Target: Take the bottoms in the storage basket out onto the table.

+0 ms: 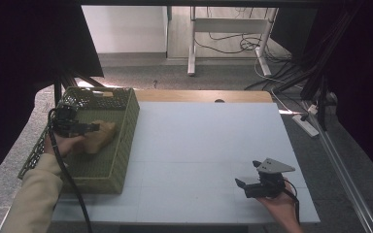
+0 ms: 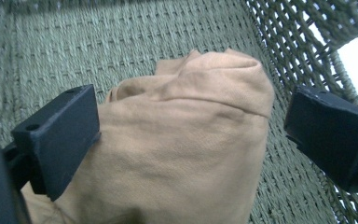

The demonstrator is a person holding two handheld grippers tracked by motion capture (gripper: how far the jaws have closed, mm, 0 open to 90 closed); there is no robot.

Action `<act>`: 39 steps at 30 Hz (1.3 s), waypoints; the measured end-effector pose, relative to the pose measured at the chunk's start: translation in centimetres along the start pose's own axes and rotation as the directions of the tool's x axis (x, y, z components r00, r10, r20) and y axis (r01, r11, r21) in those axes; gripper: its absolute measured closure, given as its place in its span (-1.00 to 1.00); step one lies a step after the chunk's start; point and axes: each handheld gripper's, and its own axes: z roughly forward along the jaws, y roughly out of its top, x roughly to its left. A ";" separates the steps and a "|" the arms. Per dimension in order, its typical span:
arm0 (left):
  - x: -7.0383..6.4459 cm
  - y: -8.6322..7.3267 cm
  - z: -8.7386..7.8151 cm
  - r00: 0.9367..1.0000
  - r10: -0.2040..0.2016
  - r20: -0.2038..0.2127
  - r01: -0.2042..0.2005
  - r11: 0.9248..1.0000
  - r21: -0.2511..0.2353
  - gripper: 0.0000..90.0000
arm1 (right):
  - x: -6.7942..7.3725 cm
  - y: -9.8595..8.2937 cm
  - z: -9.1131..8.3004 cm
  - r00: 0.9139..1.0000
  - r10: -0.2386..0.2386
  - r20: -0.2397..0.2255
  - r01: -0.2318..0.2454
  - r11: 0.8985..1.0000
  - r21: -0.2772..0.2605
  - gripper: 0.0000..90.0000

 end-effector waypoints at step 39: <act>0.1 -0.5 3.0 1.000 0.013 0.003 -0.014 0.990 0.144 -1.00 | 0.0 -0.1 0.1 1.000 0.001 -0.002 -0.001 1.000 0.007 -0.85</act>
